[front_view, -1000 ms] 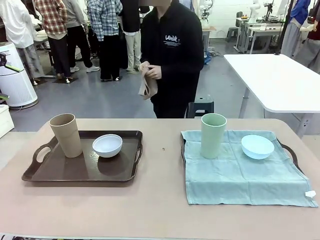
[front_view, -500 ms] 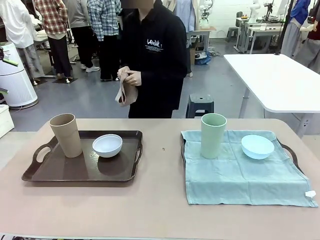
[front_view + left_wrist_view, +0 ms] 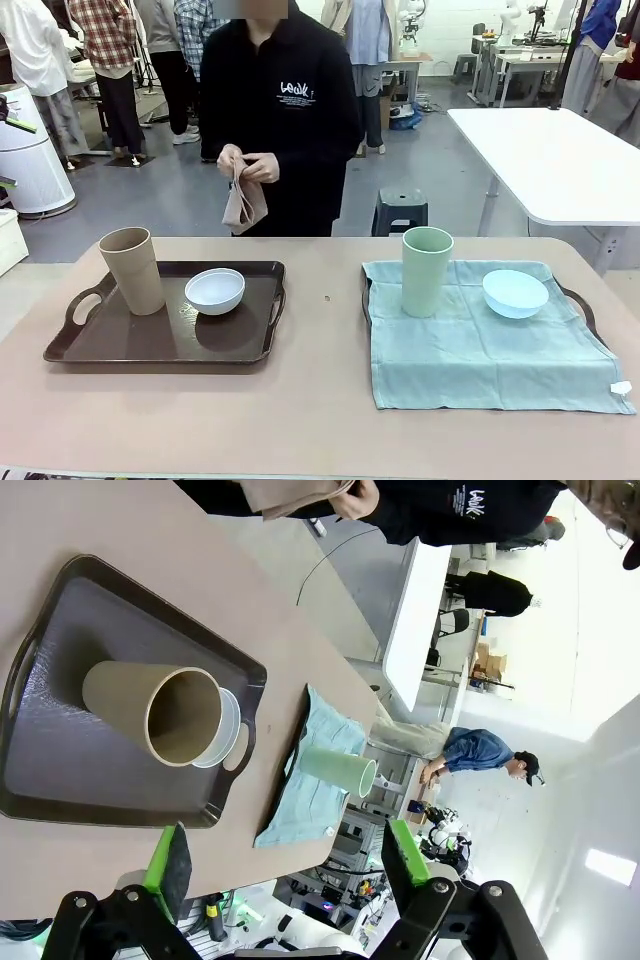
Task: Set up a tray with a mat and arrange the tableware.
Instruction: Pick up the Picnic Bowl and Reusable plastic cup from the Handle tray in front of the human's position and hold them in the air.
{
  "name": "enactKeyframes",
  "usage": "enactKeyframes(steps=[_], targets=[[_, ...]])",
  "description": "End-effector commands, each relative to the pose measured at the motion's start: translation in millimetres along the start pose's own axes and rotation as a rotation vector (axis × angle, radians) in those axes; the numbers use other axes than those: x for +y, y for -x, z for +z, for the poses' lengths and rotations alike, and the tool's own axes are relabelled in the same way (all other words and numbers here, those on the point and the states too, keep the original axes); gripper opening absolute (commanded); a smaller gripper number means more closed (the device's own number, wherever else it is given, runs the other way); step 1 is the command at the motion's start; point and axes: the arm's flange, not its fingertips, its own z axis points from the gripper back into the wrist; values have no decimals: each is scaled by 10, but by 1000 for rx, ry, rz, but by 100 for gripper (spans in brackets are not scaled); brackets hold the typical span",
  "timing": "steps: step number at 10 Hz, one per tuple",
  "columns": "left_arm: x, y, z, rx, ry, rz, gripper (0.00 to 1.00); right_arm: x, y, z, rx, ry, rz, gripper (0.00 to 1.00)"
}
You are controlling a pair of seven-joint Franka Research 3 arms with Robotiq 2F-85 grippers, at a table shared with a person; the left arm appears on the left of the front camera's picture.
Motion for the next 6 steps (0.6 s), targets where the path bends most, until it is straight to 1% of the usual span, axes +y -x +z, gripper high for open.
enactKeyframes(steps=[1, 6], targets=[[14, 6, -4, 1, 16, -13, 100, 3, -8, -23, -10, -4, -3, 100], [14, 6, -4, 1, 16, -13, 100, 3, -8, -23, -10, -4, -3, 100]])
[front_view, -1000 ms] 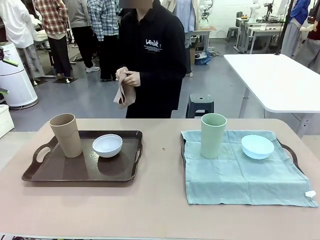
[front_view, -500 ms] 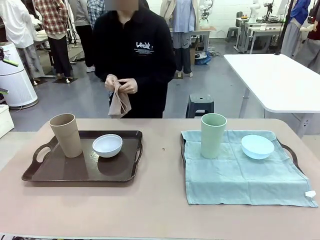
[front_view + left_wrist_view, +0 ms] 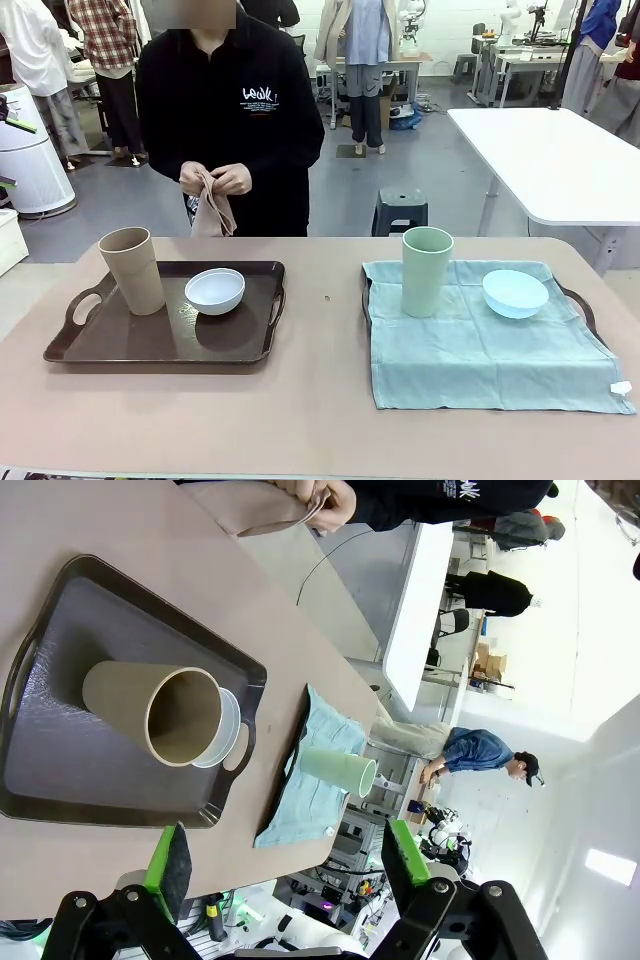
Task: Set up a tray with a mat and arrange the tableware.
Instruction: Pick up the Picnic Bowl and Reusable plastic cup from the Handle tray in front of the human's position and hold them in the air.
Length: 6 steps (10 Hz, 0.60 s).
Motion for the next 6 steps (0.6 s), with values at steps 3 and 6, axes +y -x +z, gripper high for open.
enactKeyframes(steps=[3, 6], targets=[[14, 6, -4, 1, 16, -13, 100, 3, -8, -23, -10, -4, -3, 100], [14, 6, -4, 1, 16, -13, 100, 3, -8, -23, -10, -4, -3, 100]])
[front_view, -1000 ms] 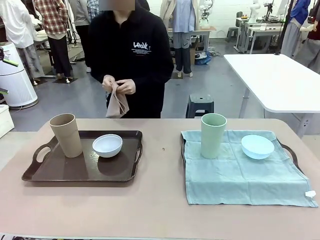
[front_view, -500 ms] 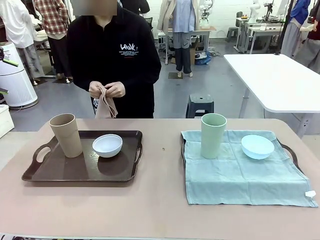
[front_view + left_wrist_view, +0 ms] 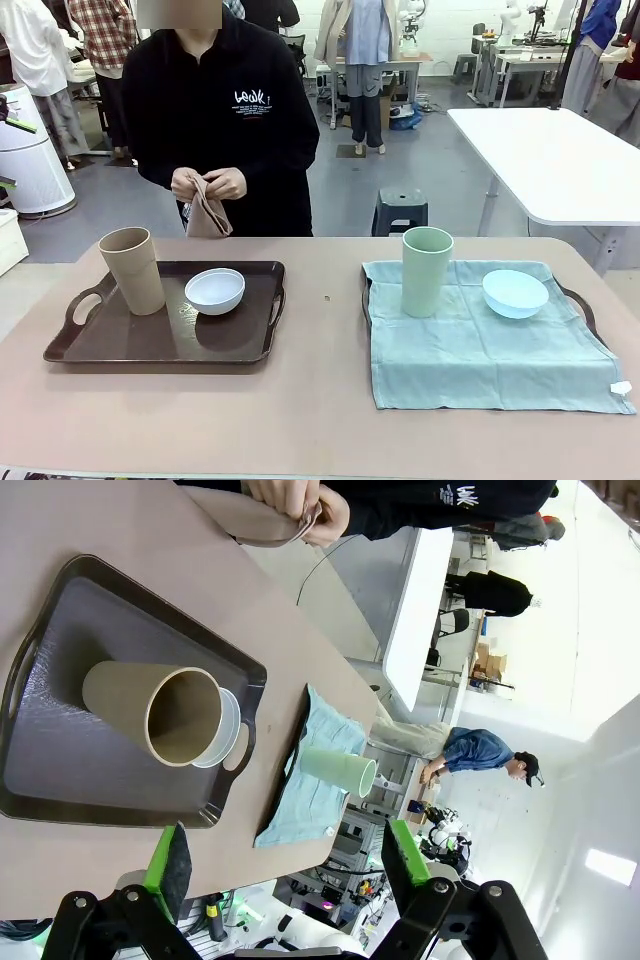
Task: Set up a tray with a mat and arrange the tableware.
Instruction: Pick up the Picnic Bowl and Reusable plastic cup from the Handle tray in front of the human's position and hold them in the air.
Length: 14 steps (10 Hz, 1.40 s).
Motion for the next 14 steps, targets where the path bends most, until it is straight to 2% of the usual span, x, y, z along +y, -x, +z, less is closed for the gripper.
enactKeyframes(steps=[1, 10, 12, 13, 14], targets=[[14, 6, -4, 1, 16, -13, 100, 3, -8, -23, -10, -4, -3, 100], [0, 0, 0, 0, 0, 0, 100, 0, 0, 0, 0, 0, 0, 100], [-462, 47, -10, -115, -250, -350, 100, 736, 233, -335, -59, 201, 247, 100], [-738, 118, 39, -130, -351, -525, 100, 1180, 422, -659, -62, 310, 354, 100], [-979, 189, 143, -86, -462, -717, 100, 1593, 666, -1032, -47, 439, 468, 100]])
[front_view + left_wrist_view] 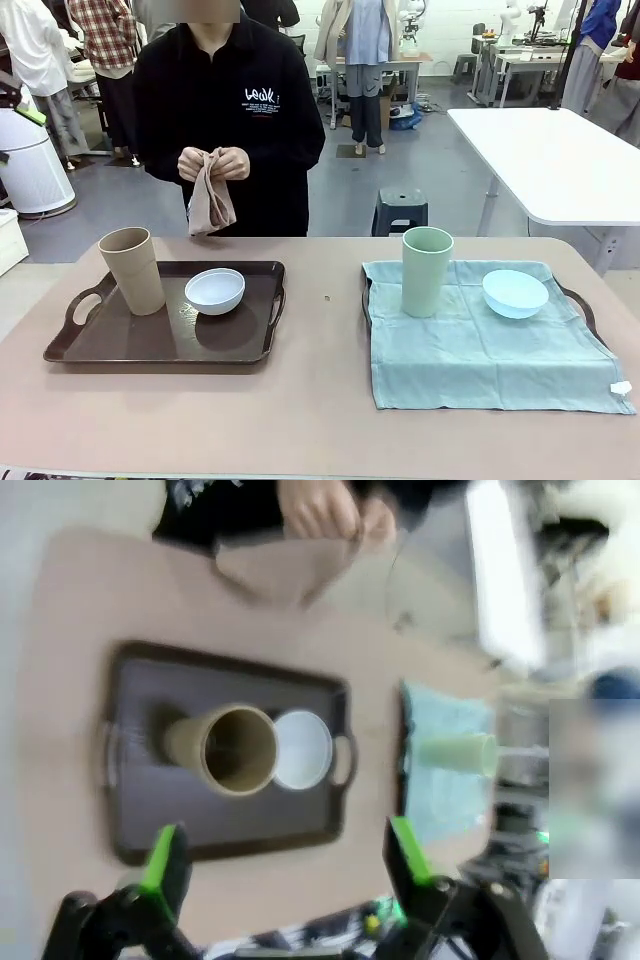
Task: Set up a tray with a mat and arrange the tableware.
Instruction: Pick up the Picnic Bowl and Reusable plastic cup from the Handle tray in front of the human's position and hold them in the air.
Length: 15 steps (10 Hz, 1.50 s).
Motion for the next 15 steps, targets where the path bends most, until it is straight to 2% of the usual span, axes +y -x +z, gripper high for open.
enactKeyframes(steps=[1, 2, 3, 4, 5, 6, 7, 8, 9, 11, 12, 13, 14, 15], targets=[[-249, -54, 272, 22, -231, -457, 100, 910, 195, -595, 7, 248, 238, 100], [-368, -2, 313, 189, -218, -617, 100, 1232, 287, -879, 53, 239, 308, 100], [-436, 2, 363, 322, -111, -550, 100, 1364, 382, -968, 140, 172, 319, 100], [-423, 7, 270, 93, -151, -275, 100, 1236, 338, -567, 40, 192, 258, 100], [-423, 7, 270, 93, -151, -275, 100, 1236, 338, -567, 40, 192, 258, 100], [-536, 73, 326, 208, -143, -408, 100, 1641, 522, -919, 98, 200, 337, 100], [-425, -70, 152, 223, -84, -512, 100, 1637, 475, -979, 133, 251, 356, 100], [-440, -233, 21, 258, -69, -625, 100, 1960, 504, -1234, 174, 277, 495, 100], [-478, -285, -71, 304, -83, -818, 100, 2481, 562, -1753, 206, 336, 540, 100], [-404, -290, -312, 476, -47, -1153, 100, 3166, 687, -2495, 233, 421, 538, 100], [-415, -258, -519, 532, 12, -1250, 100, 3451, 768, -2843, 295, 410, 561, 100], [-377, -239, -595, 530, 115, -1293, 100, 3597, 892, -3080, 373, 393, 630, 100], [-452, -151, -550, 459, 165, -1236, 100, 3204, 1084, -2669, 273, 347, 587, 100], [-449, -198, -660, 518, 50, -1210, 100, 3204, 1084, -2669, 273, 347, 587, 100]])
